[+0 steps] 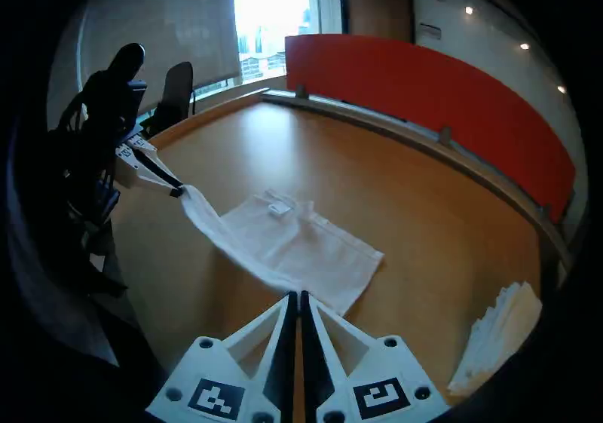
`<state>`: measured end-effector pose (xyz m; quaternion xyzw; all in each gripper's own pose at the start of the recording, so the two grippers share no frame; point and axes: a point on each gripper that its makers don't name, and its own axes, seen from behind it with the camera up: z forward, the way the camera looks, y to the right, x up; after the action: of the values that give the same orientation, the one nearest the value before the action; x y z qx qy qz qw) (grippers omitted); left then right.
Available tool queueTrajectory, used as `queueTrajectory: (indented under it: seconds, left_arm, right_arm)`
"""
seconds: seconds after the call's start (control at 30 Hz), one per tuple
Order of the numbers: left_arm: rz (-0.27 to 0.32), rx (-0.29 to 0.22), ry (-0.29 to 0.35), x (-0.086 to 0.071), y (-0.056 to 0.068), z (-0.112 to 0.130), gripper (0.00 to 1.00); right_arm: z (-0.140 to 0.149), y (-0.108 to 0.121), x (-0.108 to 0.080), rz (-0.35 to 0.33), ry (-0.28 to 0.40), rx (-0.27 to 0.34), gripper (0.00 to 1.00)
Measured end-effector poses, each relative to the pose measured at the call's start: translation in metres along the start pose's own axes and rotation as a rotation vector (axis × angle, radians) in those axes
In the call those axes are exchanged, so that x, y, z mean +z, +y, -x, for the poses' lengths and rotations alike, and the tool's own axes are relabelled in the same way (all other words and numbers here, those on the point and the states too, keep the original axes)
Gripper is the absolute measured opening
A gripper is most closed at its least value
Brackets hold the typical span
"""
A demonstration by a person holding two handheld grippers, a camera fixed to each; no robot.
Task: Fold towel
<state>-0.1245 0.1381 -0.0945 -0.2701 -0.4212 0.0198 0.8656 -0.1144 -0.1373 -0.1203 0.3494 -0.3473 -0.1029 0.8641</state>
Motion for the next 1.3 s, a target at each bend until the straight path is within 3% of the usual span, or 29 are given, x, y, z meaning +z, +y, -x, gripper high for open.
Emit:
queueTrajectory:
  seconds: [0.37, 0.77, 1.3]
  left_arm:
    - [-0.026, -0.038, -0.021, 0.027, -0.018, -0.015, 0.16]
    - [-0.063, -0.025, -0.037, 0.055, -0.04, -0.028, 0.16]
    - [-0.071, -0.011, -0.059, 0.074, -0.052, -0.028, 0.16]
  right_arm:
    - [-0.008, 0.027, 0.029, 0.008, 0.0, -0.006, 0.04]
    - [-0.013, 0.047, 0.056, 0.021, -0.008, -0.015, 0.03]
    - [-0.004, 0.056, 0.072, 0.026, -0.035, -0.005, 0.04]
